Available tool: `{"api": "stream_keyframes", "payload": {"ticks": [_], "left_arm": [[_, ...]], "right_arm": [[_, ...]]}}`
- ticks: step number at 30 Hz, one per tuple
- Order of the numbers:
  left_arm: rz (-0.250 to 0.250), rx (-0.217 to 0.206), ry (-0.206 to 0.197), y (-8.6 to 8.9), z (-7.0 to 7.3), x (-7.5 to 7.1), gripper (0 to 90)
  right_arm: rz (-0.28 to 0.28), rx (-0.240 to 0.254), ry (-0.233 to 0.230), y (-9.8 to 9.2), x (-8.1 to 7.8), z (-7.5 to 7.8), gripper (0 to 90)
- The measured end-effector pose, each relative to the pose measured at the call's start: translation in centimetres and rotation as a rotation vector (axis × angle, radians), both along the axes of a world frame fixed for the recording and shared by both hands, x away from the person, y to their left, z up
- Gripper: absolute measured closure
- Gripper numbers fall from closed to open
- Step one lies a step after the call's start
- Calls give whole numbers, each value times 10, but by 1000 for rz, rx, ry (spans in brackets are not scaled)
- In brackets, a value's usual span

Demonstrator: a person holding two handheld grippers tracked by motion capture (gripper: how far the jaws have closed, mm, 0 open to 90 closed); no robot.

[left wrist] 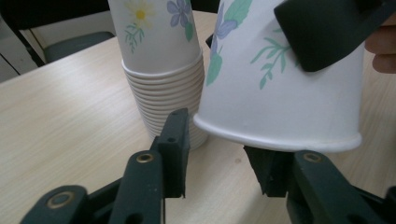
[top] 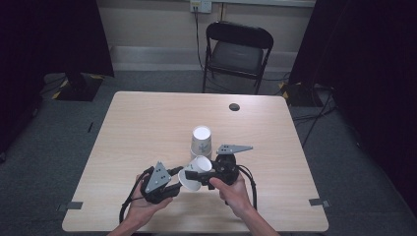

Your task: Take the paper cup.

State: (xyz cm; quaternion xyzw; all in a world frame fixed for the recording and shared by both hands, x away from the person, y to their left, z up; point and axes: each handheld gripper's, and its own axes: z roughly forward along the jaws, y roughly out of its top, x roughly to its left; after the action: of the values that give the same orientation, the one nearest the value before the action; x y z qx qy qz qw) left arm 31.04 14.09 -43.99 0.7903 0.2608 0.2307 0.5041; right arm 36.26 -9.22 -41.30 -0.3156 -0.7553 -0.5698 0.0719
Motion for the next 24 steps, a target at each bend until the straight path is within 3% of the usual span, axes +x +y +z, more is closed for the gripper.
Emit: {"api": "stream_keyframes", "payload": {"ticks": [3,8,12,20,22,24], "left_arm": [[-7,-15,-18,1,2,-1,566],[-23,17,-51,-2,2,-5,623],[-36,26,-20,-4,1,-4,651],[-46,29,2,-3,1,-3,721],[-47,26,15,-3,1,-3,806],[-50,20,19,-2,1,-2,821]], "right_arm": [[17,27,40,-1,2,-1,335],[25,48,88,-2,5,-2,335],[23,35,115,-3,7,-5,333],[17,12,117,-2,7,-6,302],[24,9,120,-1,6,-6,263],[29,1,112,0,6,-6,261]]}}
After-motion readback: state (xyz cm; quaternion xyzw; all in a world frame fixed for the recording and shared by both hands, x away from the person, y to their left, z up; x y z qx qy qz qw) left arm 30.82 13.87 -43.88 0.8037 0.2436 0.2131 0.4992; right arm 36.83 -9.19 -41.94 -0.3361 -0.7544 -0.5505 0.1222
